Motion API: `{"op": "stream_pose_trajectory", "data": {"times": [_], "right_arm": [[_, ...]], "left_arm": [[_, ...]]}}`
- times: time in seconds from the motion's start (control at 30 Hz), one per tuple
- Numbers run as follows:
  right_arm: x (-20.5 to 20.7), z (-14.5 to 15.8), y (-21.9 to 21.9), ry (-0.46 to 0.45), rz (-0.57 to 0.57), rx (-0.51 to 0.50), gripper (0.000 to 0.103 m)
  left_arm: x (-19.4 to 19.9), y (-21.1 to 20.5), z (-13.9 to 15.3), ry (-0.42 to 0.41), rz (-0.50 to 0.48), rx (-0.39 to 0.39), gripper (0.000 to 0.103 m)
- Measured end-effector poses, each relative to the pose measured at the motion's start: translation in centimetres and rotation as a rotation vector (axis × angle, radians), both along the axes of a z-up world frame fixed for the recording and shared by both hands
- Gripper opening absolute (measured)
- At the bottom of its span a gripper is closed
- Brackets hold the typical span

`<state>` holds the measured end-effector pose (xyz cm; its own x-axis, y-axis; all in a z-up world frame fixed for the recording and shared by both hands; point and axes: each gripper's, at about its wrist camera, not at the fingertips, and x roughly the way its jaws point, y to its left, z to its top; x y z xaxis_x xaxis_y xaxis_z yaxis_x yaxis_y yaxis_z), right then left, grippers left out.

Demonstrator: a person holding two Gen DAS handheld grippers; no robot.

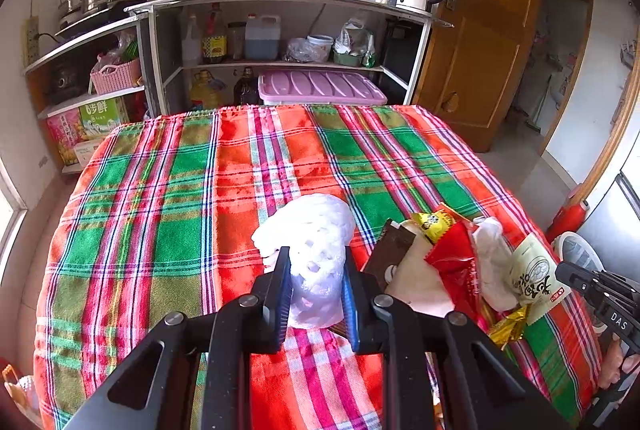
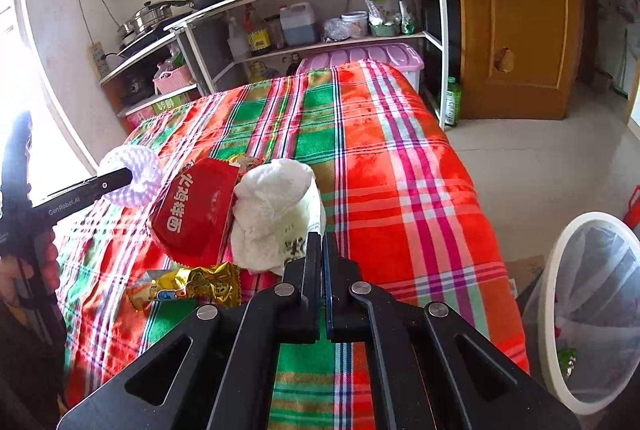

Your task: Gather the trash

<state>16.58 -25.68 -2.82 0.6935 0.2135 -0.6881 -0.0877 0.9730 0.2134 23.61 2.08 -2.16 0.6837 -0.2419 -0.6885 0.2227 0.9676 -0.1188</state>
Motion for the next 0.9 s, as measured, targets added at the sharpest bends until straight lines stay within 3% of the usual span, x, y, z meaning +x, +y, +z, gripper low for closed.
{"op": "stream_pose_trajectory", "data": {"times": [0.3,0.53,0.6,0.67,0.77,0.9], "right_arm": [[-1.7,-0.1,-0.9,0.009,-0.01,-0.03,0.001],[-1.8,-1.6,-2.3,0.067,-0.034,-0.02,0.003],[-1.8,-1.7,-2.3,0.064,-0.025,-0.007,0.017],[-1.8,-1.5,-1.9,0.054,-0.015,-0.019,0.06],[-1.2,-1.5,-0.7,0.056,0.036,-0.026,0.062],[0.0,-2.9,0.7,0.116,0.041,-0.121,0.062]], "left_arm": [[-1.8,-0.7,0.8,-0.018,-0.026,-0.011,0.022],[-2.8,-1.0,1.2,-0.03,-0.044,-0.027,0.022],[-3.0,-1.2,1.4,-0.035,-0.05,-0.027,0.022],[-3.2,-1.4,1.6,-0.036,-0.057,-0.022,0.022],[-3.3,-1.8,1.8,-0.039,-0.064,-0.022,0.022],[-3.5,-2.1,1.8,-0.039,-0.074,-0.021,0.022]]}}
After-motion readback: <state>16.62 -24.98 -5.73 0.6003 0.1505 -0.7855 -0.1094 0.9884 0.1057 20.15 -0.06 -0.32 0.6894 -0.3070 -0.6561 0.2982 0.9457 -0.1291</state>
